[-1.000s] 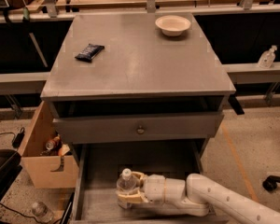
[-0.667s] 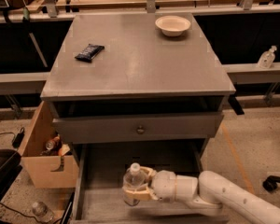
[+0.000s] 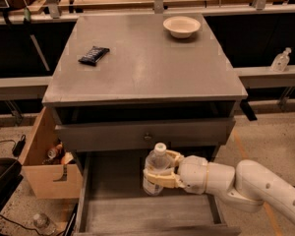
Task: Pick blue plastic bottle from middle drawer and place on counter
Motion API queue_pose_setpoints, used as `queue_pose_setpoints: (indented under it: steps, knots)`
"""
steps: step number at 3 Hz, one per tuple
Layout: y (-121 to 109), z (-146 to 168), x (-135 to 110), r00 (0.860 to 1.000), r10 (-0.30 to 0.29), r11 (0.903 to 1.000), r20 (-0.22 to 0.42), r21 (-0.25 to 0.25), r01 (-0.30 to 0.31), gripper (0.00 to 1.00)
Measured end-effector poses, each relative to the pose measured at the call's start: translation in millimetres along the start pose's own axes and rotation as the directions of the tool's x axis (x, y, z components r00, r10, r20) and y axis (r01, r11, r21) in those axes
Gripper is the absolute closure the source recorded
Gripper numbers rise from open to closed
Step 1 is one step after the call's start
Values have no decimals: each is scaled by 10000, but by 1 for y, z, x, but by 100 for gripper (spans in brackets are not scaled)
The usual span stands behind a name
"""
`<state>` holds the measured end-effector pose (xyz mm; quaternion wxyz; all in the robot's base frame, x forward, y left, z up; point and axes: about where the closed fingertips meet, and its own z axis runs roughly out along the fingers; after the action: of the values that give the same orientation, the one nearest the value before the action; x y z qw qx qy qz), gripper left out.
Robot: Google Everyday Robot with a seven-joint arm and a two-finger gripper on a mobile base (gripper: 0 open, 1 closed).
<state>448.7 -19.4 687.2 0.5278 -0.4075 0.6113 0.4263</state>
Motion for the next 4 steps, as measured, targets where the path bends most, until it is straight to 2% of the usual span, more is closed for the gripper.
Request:
queue_pose_setpoints:
  steps: [1,3,4]
  knots:
    - [-24,-15,-60,10000,27,9983,52,585,-30,100]
    - [-75,-31,-163,9997,200,9907,102,1346,-212,100]
    - [-74,-30,-164,9998,174,9910,89,1325,-184,100]
